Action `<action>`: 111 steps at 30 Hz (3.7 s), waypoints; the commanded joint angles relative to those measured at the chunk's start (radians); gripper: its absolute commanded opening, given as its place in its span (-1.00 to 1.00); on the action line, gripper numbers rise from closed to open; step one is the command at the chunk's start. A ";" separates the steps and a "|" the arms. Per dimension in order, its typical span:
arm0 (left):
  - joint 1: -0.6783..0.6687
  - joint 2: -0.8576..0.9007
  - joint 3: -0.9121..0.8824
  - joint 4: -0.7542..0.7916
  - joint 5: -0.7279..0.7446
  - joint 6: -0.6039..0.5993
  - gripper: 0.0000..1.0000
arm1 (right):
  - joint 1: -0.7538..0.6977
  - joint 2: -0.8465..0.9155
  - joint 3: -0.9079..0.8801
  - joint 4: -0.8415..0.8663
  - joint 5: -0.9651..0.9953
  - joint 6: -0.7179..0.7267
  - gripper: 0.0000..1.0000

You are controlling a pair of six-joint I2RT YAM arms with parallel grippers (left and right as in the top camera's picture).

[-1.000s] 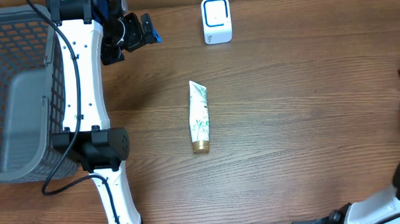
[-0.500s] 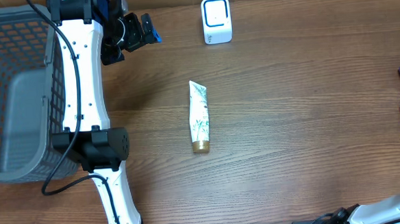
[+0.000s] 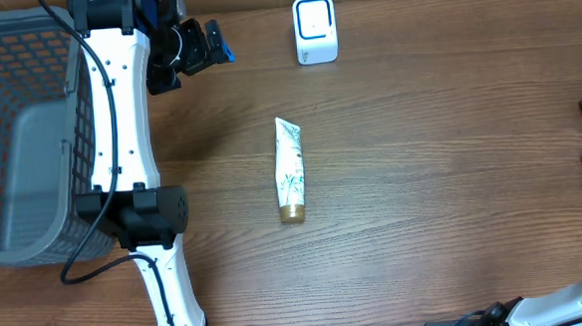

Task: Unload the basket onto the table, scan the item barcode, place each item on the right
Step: 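Swing the right gripper back toward the Pantene tube, then grasp the white Pantene tube by its cap end with the right gripper, then lift the Pantene tube with the right gripper up to the scanner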

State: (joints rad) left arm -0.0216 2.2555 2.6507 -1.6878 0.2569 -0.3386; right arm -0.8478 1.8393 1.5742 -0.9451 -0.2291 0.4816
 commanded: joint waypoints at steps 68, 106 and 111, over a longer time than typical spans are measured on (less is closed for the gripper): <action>0.002 -0.010 0.008 -0.002 -0.003 -0.006 1.00 | 1.635 0.317 0.042 0.109 0.188 0.219 -0.24; 0.002 -0.010 0.008 -0.002 -0.003 -0.006 0.99 | 1.537 0.313 0.187 -0.027 0.318 0.012 -0.93; 0.002 -0.010 0.007 -0.002 -0.003 -0.006 0.99 | 1.429 0.313 0.323 -0.063 0.371 -0.037 -0.93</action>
State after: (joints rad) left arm -0.0216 2.2555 2.6507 -1.6878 0.2569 -0.3386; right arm 0.6636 2.1712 1.7721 -1.0195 0.0715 0.4751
